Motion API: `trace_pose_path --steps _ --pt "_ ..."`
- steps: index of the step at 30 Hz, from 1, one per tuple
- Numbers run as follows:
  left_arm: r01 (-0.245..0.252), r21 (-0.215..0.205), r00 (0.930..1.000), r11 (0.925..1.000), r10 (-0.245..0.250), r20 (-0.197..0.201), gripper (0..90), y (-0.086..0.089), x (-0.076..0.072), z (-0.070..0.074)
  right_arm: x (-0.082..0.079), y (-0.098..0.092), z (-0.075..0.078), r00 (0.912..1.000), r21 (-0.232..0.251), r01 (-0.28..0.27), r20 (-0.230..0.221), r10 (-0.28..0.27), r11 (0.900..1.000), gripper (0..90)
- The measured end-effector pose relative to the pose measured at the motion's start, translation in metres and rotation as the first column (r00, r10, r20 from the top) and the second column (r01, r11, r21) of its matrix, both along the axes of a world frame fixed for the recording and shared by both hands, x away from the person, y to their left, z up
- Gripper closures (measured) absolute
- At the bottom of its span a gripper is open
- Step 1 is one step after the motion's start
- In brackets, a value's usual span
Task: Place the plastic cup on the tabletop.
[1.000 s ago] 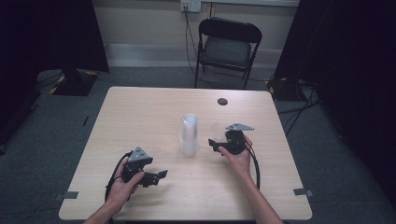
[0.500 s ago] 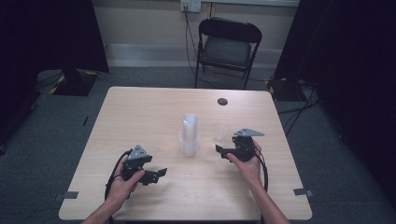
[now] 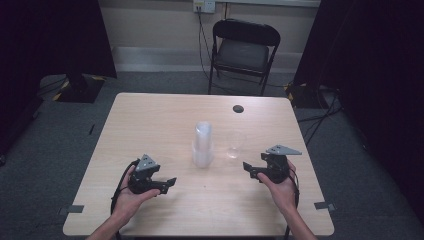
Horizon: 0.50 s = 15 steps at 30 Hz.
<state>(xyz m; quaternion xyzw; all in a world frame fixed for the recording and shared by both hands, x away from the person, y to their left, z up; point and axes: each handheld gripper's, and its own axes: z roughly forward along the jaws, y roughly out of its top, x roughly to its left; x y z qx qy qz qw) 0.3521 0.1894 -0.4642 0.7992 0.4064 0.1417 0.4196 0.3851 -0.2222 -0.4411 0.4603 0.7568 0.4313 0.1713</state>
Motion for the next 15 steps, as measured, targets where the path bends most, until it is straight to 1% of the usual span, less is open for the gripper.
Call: trace_pose_path --steps 1,2,4,5,7,8,10,12,15 --pt "0.004 0.001 1.0 1.0 -0.004 0.0 19.6 0.0 0.0 0.0 -0.003 -0.002 0.0 1.0 -0.004 0.0 0.001 0.0 1.0 15.6" --pt "0.0 0.002 1.0 1.0 0.0 0.003 19.6 0.0 -0.001 0.0 -0.01 -0.006 -0.001 1.0 -0.004 0.008 -0.003 -0.008 1.0 15.7" --pt "-0.003 0.003 1.0 1.0 0.003 -0.004 19.6 -0.001 -0.001 0.0 -0.011 -0.007 -0.001 0.9999 -0.005 0.01 -0.005 -0.01 1.0 15.8" --pt "-0.005 0.005 1.0 1.0 0.005 -0.008 19.6 0.0 -0.001 0.0 -0.015 -0.009 -0.001 0.9998 -0.008 0.015 -0.014 -0.015 1.0 15.8" --pt "-0.012 -0.008 0.9996 0.9999 0.012 -0.025 19.6 0.001 -0.001 0.0 -0.022 -0.015 -0.001 0.9995 -0.005 0.021 -0.022 -0.021 1.0 16.1" --pt "-0.016 -0.014 0.9995 0.9998 0.016 -0.027 19.6 0.001 0.0 -0.001 -0.022 -0.015 -0.001 0.9995 -0.005 0.021 -0.022 -0.021 1.0 16.1" --pt "-0.025 -0.017 0.9989 0.9995 0.024 -0.039 19.6 0.002 0.0 -0.002 -0.029 -0.018 -0.002 0.9994 -0.009 0.023 -0.024 -0.023 1.0 16.1" --pt "-0.029 -0.019 0.9985 0.9994 0.028 -0.047 19.6 0.004 0.0 -0.003 -0.035 -0.021 -0.005 0.9993 -0.009 0.028 -0.025 -0.028 1.0 16.1" --pt "-0.037 -0.018 0.9984 0.9991 0.036 -0.043 19.6 0.004 0.0 -0.003 -0.041 -0.027 -0.012 0.9986 0.006 0.041 -0.034 -0.041 0.999 16.1"
